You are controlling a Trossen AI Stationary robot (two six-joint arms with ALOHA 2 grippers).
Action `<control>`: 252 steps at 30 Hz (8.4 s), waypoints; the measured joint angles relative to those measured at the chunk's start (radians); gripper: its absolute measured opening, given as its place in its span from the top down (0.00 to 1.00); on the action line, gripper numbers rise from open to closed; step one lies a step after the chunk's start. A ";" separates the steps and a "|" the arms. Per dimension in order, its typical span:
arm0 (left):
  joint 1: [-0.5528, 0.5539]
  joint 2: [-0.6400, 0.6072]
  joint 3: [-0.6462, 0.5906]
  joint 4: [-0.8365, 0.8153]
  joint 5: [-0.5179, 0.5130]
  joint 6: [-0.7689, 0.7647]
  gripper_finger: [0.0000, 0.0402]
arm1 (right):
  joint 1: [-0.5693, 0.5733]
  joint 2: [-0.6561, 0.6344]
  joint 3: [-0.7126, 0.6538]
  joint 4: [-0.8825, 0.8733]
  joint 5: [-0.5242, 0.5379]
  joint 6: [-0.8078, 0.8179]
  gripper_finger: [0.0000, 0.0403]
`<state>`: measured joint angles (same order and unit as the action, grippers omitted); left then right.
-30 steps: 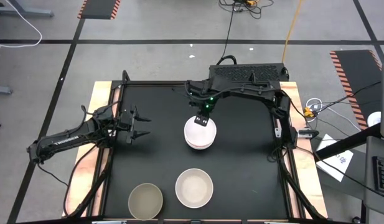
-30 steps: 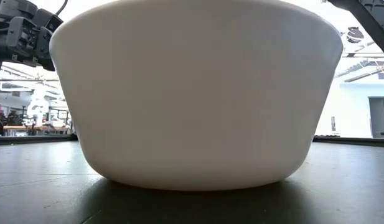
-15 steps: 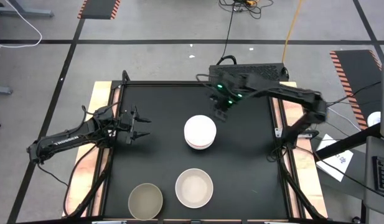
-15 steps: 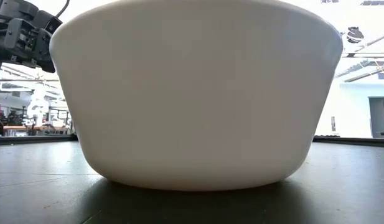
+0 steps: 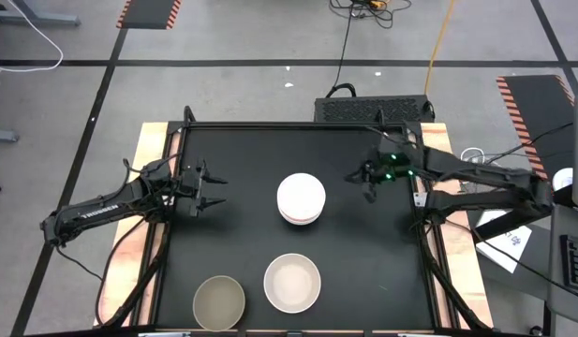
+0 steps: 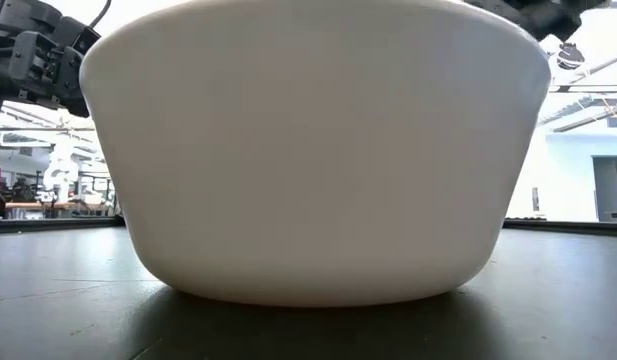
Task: Nest bowls inside each other
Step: Stack the gray bowl on the white bowl
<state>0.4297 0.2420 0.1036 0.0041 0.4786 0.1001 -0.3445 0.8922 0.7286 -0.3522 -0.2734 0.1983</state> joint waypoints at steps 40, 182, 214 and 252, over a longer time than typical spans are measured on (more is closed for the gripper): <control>0.000 0.000 0.000 0.024 -0.109 -0.031 0.34 | 0.134 -0.420 -0.709 0.653 -0.068 0.020 1.00; -0.252 1.209 1.235 -0.475 -0.239 -0.059 0.99 | 0.230 -0.422 -0.714 0.669 -0.099 -0.021 1.00; -0.217 1.763 1.855 -1.031 -0.340 -0.058 0.99 | 0.230 -0.422 -0.714 0.624 -0.099 -0.032 1.00; -0.257 1.762 1.709 -0.862 -0.368 -0.116 0.99 | 0.230 -0.423 -0.714 0.624 -0.098 -0.031 1.00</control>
<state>0.1722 2.0037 1.8126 -0.8583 0.1104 -0.0155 -0.1150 0.4695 0.0147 0.2722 -0.3717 0.1673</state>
